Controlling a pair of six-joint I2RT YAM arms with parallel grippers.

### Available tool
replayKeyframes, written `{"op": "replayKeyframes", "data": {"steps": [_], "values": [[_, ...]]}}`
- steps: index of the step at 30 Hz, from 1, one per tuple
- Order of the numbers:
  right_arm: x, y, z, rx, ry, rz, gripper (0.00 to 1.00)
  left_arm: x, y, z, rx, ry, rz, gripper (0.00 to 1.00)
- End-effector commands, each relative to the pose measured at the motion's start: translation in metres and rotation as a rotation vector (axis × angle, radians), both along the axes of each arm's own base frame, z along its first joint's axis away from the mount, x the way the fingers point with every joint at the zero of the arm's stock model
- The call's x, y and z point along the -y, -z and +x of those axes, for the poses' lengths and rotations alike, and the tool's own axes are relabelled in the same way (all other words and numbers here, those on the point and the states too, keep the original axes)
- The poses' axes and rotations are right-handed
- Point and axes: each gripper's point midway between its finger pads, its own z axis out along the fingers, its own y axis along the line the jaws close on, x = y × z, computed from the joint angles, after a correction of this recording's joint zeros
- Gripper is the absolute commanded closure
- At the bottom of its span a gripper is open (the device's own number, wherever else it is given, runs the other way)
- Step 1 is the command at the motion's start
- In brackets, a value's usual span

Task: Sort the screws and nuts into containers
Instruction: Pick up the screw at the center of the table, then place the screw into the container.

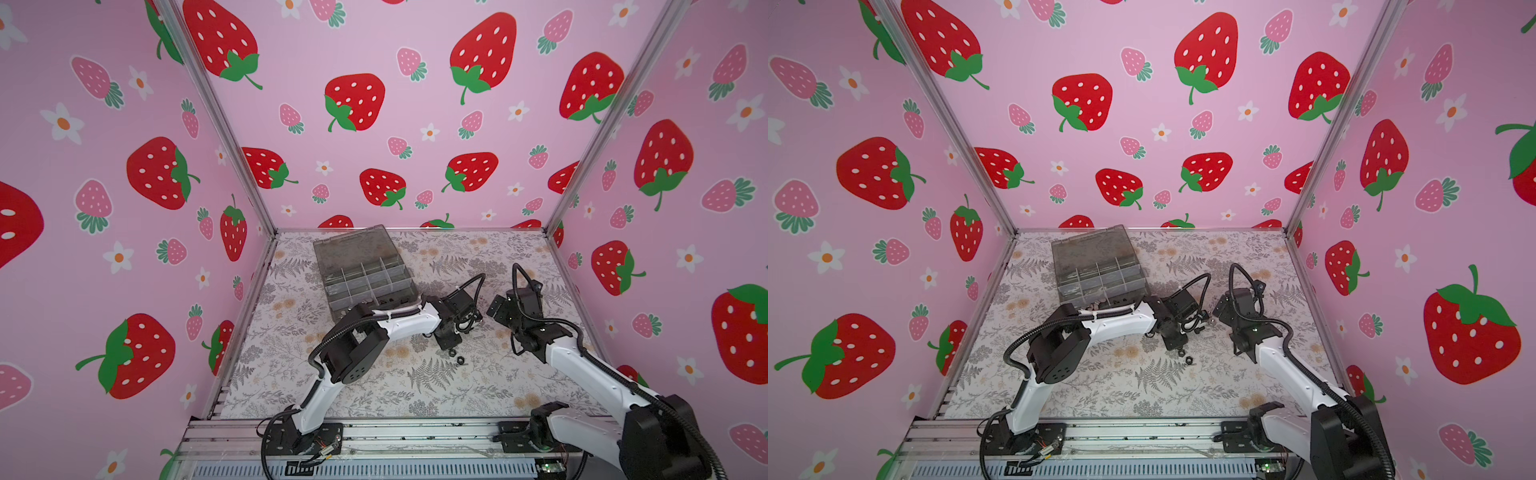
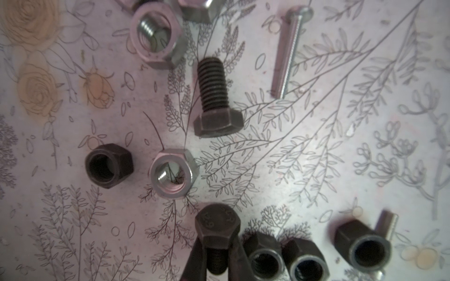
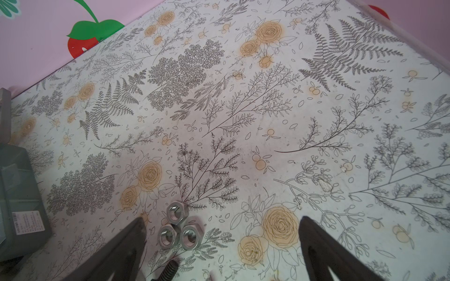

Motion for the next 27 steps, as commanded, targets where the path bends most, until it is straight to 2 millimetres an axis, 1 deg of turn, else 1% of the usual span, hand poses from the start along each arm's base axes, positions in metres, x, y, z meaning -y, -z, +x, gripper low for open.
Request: {"op": "replayKeyframes", "data": {"steps": [1, 5, 8, 10, 14, 21, 24, 27], "values": [[0.002, -0.001, -0.001, -0.002, 0.019, -0.003, 0.00, -0.010, -0.008, 0.007, 0.022, -0.045, 0.040, 1.00], [0.002, 0.000, -0.001, -0.004, 0.019, -0.004, 0.00, -0.013, -0.033, 0.021, 0.066, -0.125, -0.007, 1.00], [0.001, 0.000, -0.002, -0.007, 0.016, -0.005, 0.00, -0.021, -0.054, 0.033, 0.085, -0.201, -0.055, 1.00], [0.002, 0.000, -0.002, -0.006, 0.017, -0.005, 0.00, -0.028, -0.066, 0.042, 0.096, -0.249, -0.080, 1.00], [0.001, 0.001, -0.002, -0.006, 0.015, -0.002, 0.00, -0.048, -0.084, 0.060, 0.135, -0.336, -0.096, 1.00], [0.001, 0.002, -0.004, -0.005, 0.012, 0.008, 0.00, -0.091, -0.103, 0.101, 0.179, -0.512, -0.109, 1.00], [0.002, 0.002, -0.005, -0.006, 0.015, 0.005, 0.00, -0.106, -0.107, 0.115, 0.176, -0.563, -0.111, 1.00], [0.004, 0.002, -0.006, -0.004, 0.018, 0.001, 0.00, -0.121, -0.105, 0.127, 0.165, -0.609, -0.108, 1.00]]}}
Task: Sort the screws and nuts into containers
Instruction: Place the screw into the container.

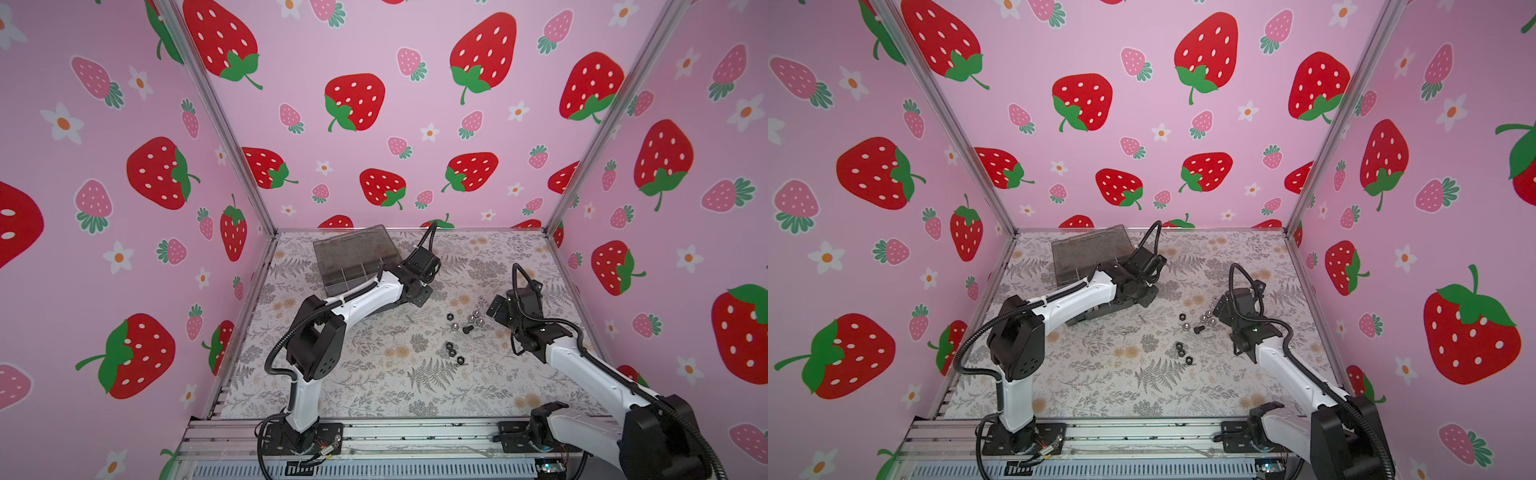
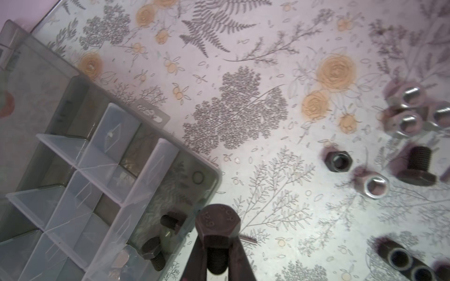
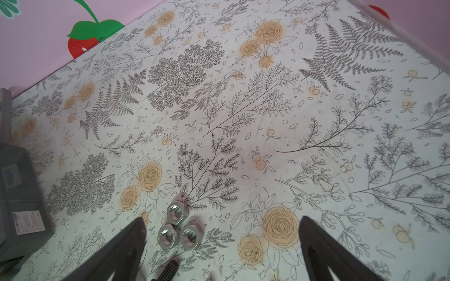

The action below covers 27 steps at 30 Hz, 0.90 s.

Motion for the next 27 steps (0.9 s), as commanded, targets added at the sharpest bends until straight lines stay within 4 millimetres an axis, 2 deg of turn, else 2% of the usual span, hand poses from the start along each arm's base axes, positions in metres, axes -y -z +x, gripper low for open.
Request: {"op": "replayKeyframes", "data": {"steps": [1, 6, 21, 25, 27], "values": [[0.004, 0.001, -0.006, -0.003, 0.019, -0.002, 0.00, -0.016, -0.006, 0.015, -0.008, -0.070, 0.002, 1.00], [0.004, 0.002, -0.006, -0.005, 0.020, -0.001, 0.00, -0.030, 0.004, 0.030, -0.043, -0.115, 0.000, 1.00], [0.004, 0.001, -0.005, -0.010, 0.020, -0.009, 0.00, -0.032, 0.037, 0.044, -0.108, -0.150, 0.002, 1.00], [0.005, 0.000, -0.006, -0.007, 0.025, -0.011, 0.00, -0.033, 0.040, 0.042, -0.120, -0.153, 0.005, 0.96], [0.005, 0.000, -0.006, -0.008, 0.025, -0.013, 0.00, -0.033, 0.040, 0.041, -0.120, -0.156, 0.001, 0.87]]}}
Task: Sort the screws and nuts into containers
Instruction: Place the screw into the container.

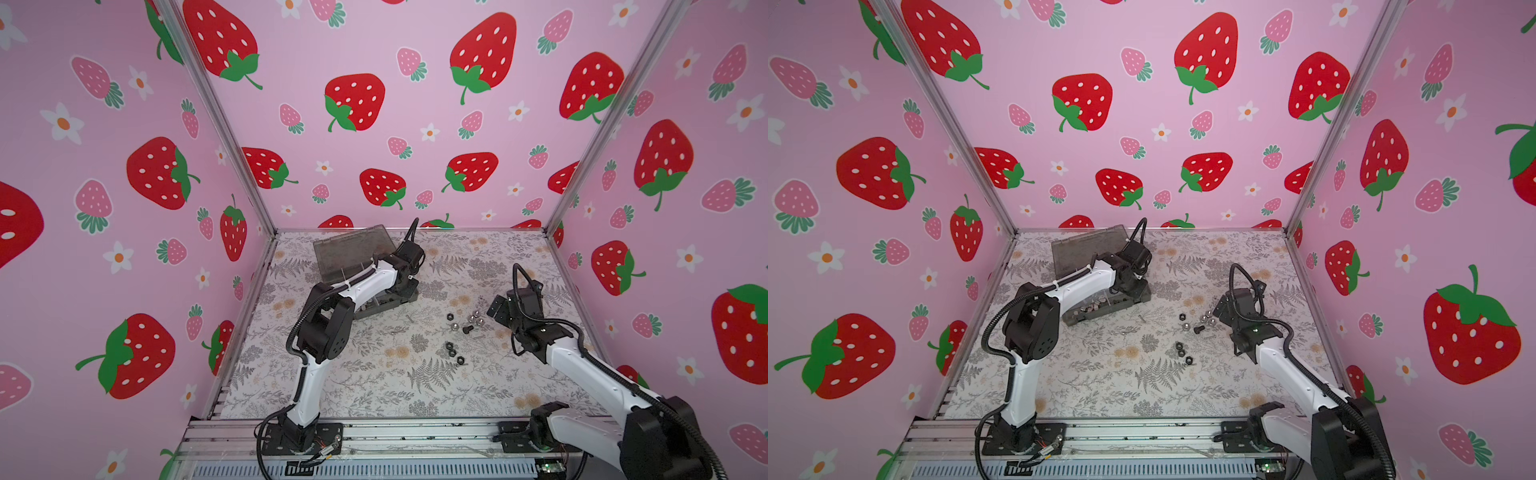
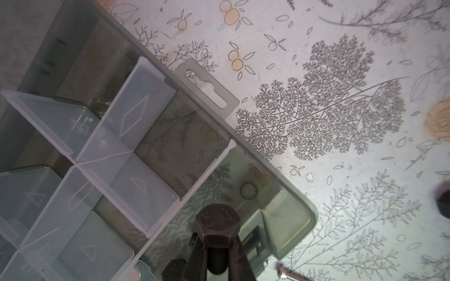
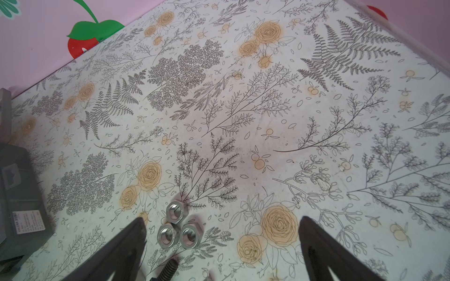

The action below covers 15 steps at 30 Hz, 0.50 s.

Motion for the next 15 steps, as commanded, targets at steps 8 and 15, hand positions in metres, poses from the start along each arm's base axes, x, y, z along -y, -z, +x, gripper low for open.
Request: {"op": "replayKeyframes", "data": {"steps": [8, 15], "values": [[0.004, 0.001, -0.004, -0.005, 0.022, -0.008, 0.00, 0.005, -0.019, 0.000, 0.013, -0.012, -0.059, 0.82], [0.002, -0.001, -0.003, 0.000, 0.018, 0.000, 0.00, 0.006, -0.023, -0.003, 0.016, -0.007, -0.068, 0.75]]}}
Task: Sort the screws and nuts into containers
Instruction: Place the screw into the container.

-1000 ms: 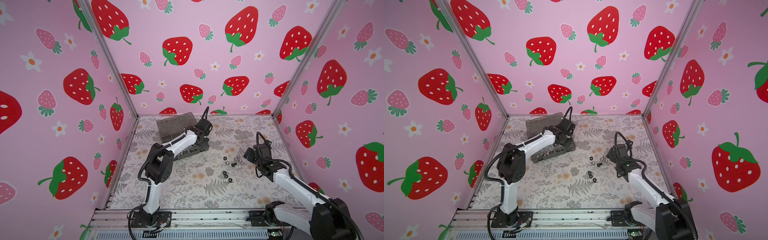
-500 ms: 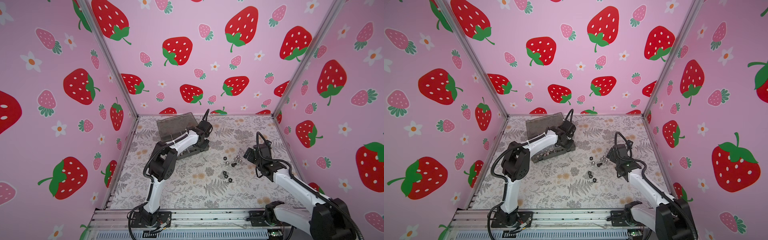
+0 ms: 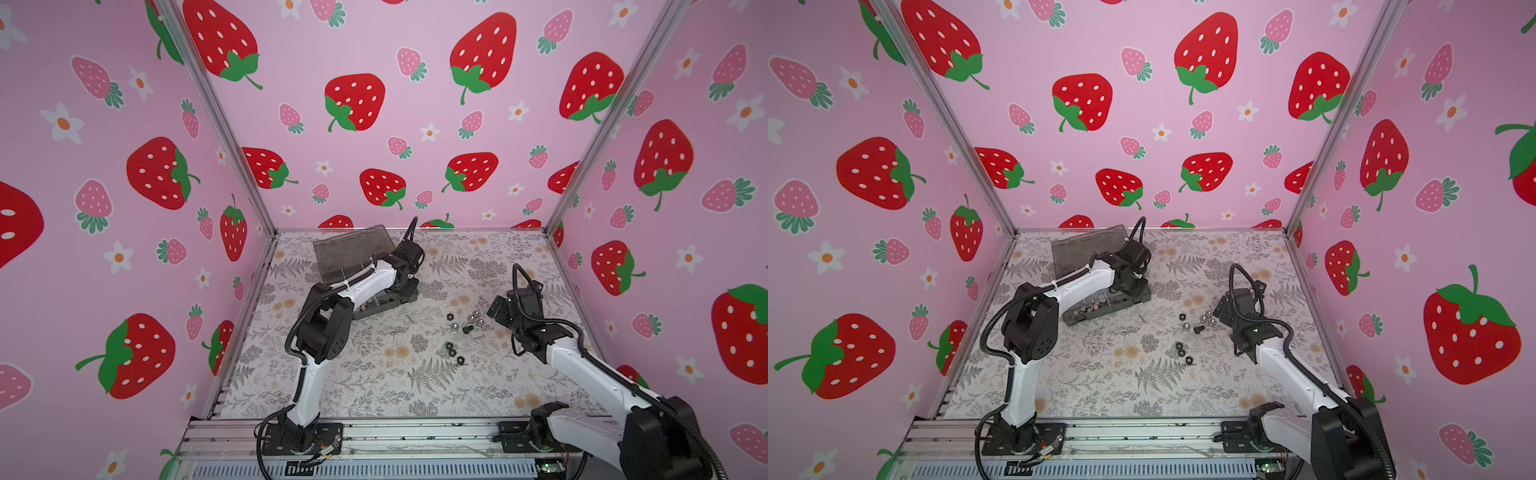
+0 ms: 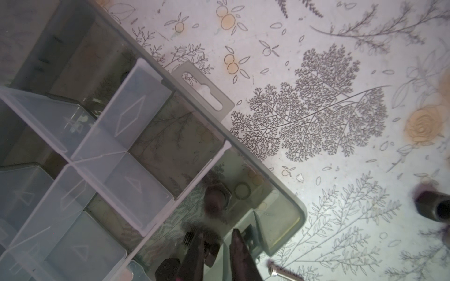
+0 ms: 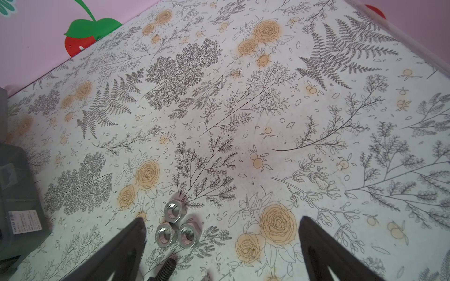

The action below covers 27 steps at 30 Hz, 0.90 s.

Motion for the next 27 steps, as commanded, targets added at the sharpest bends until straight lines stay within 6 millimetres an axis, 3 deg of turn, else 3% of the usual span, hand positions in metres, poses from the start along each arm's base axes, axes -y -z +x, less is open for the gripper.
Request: {"op": "replayKeyframes", "data": {"steps": [1, 6, 11, 18, 27], "values": [[0.002, -0.001, -0.003, 0.003, 0.016, 0.004, 0.00, 0.002, -0.018, -0.002, 0.020, -0.004, -0.030, 0.74], [0.000, -0.004, -0.001, 0.006, 0.014, 0.007, 0.00, 0.006, -0.024, -0.005, 0.028, 0.002, -0.041, 0.73], [0.000, -0.005, 0.001, 0.006, 0.013, 0.007, 0.00, 0.022, -0.043, -0.013, 0.051, 0.023, -0.083, 0.72], [0.001, 0.002, 0.000, -0.018, 0.031, 0.013, 0.00, 0.075, -0.060, -0.042, 0.076, 0.107, -0.166, 0.69], [0.028, -0.004, -0.015, -0.013, 0.135, -0.013, 0.00, 0.140, -0.047, -0.079, 0.025, 0.200, -0.185, 0.68]]}}
